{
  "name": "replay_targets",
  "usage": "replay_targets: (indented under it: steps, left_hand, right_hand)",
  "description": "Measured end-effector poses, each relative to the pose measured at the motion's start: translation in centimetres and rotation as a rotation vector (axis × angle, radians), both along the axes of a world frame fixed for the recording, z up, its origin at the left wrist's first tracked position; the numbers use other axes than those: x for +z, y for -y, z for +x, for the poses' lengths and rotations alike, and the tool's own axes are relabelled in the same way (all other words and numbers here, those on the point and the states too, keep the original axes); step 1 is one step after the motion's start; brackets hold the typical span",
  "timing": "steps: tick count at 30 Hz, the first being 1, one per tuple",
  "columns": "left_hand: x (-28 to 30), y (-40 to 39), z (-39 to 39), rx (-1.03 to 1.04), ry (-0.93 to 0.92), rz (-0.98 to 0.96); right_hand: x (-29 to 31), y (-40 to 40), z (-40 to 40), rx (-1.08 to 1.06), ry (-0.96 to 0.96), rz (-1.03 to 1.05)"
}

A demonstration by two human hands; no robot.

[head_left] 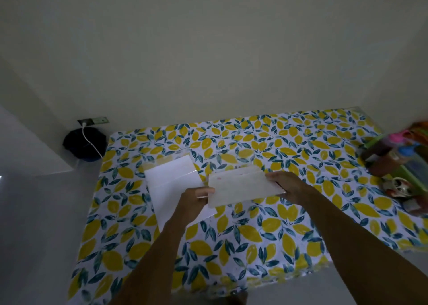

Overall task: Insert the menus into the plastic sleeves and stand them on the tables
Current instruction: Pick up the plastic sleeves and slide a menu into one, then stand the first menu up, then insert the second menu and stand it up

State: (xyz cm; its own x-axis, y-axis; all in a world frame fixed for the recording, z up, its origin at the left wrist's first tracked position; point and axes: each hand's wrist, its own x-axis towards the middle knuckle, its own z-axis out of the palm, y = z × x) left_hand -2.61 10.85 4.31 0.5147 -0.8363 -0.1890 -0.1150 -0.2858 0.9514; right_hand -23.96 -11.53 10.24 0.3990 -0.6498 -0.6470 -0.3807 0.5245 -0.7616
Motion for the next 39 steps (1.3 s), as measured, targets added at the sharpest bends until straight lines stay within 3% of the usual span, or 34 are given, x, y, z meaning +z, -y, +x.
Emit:
replay_targets:
  steps: [5, 11, 15, 19, 21, 29, 39]
  left_hand:
    - [1.8, 1.7, 1.4, -0.026, 0.255, 0.016]
    - [3.9, 6.9, 3.4, 0.144, 0.420, 0.033]
    - [4.2, 10.4, 5.3, 0.245, 0.521, 0.126]
    - [4.0, 12.9, 5.7, 0.392, 0.570, 0.127]
    - [3.5, 14.0, 5.9, 0.436, 0.580, 0.142]
    - [2.0, 16.3, 6.8, 0.453, 0.673, 0.225]
    - [1.8, 15.7, 5.7, 0.455, 0.712, 0.290]
  right_hand:
    - [0.6, 2.4, 0.1, -0.023, 0.168, 0.139]
    - [1.6, 7.2, 2.5, 0.159, 0.259, 0.065]
    - [0.6, 9.8, 5.1, 0.209, 0.102, -0.183]
    - [-2.0, 11.5, 7.5, 0.469, -0.269, -0.802]
    - [-3.4, 12.2, 8.0, 0.547, -0.334, -0.956]
    - [-5.2, 13.1, 9.5, 0.561, -0.425, -1.142]
    - [-5.2, 13.3, 10.3, 0.573, -0.480, -1.124]
